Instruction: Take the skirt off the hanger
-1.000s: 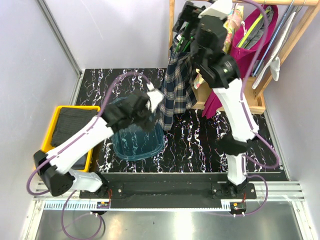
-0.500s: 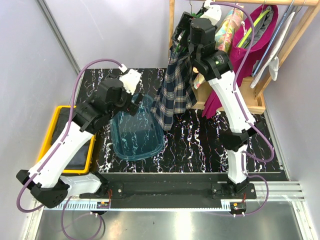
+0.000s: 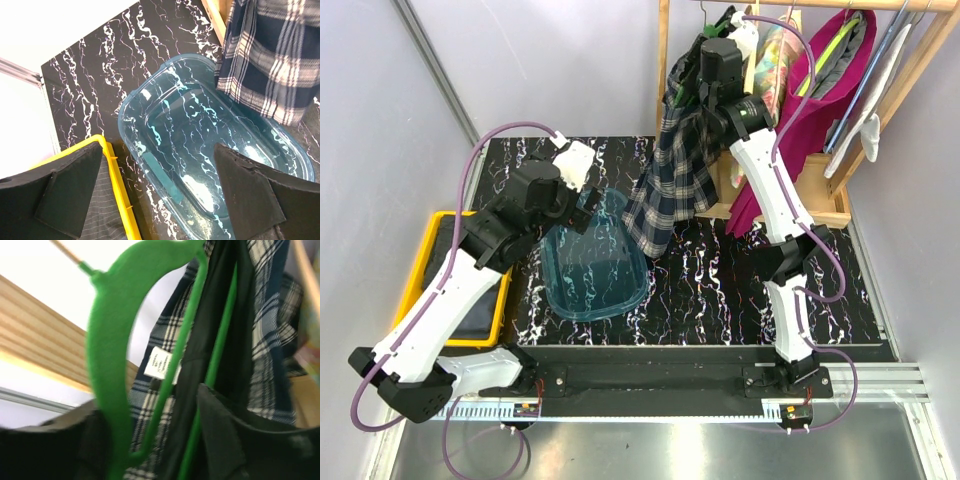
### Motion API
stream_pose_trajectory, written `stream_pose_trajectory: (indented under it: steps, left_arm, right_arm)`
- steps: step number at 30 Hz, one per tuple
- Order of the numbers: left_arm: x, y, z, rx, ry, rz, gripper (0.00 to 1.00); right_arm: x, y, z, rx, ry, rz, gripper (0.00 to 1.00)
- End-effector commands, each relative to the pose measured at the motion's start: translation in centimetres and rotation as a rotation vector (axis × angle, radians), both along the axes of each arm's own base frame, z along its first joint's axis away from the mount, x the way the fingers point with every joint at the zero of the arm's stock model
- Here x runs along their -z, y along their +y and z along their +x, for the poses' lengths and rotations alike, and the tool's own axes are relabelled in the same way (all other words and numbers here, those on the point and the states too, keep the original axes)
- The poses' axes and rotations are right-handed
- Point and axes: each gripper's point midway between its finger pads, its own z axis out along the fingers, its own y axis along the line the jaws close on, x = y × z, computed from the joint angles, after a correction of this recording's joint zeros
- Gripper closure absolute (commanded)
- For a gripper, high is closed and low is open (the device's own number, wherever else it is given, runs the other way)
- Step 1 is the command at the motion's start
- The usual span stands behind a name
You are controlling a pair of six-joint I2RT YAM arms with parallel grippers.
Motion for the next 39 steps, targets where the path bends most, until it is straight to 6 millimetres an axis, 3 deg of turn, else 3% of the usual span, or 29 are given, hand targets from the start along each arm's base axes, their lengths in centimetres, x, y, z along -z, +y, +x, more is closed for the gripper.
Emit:
stream_pose_trajectory:
  steps: [1,4,8,10,17,24,28,35,39]
  left_arm:
    - [-1.1,0.3,0.3,-0.030,-0.049,-0.048,0.01]
    - [-0.5,0.3,0.3,-0.034,-0.038,-0.050,0.01]
    - [-0.2,0.2,0.5,-0.038,-0.033,-0.048,0.01]
    - [0.0,0.2,0.5,-0.039,-0.028,-0.047,0.01]
    - [0.9,-0.1,0.6,-0.041,-0.004,-0.057,0.01]
    - [0.8,-0.3,0.7,-0.039,0.000,-0.070,0.01]
    - [0.8,-0.2,0.7,-0.043,0.001,-0.072,0.01]
    - [1.0,0.0,0.5,-0.044,0.004,-0.076,0.01]
    - [0.8,0.0,0.6,-0.043,-0.001,-0.077,0.01]
  right_arm:
    - [-2.6,-0.7,-1.1,0.010,-0.049,0.019,0.41]
    - [-3.4,-1.5,-1.8,0.019,-0.060,-0.006,0.59]
    - [-4.8,-2.4,-3.0,0.025,-0.077,-0.040,0.91]
    - [-5.5,-2.8,-3.5,0.027,-0.094,-0.067,1.00]
    - [-10.0,-2.9,-5.3,-0.043,-0.216,-0.149,1.00]
    - [-15.9,-0.7,-6.5,-0.178,-0.452,-0.192,1.00]
    - [-17.3,0.1,-6.7,-0.224,-0.524,-0.215,1.00]
    - [-16.5,-0.4,-5.9,-0.186,-0.519,-0.303,1.00]
    - [-16.7,0.3,-6.8,-0.215,-0.529,-0.319,1.00]
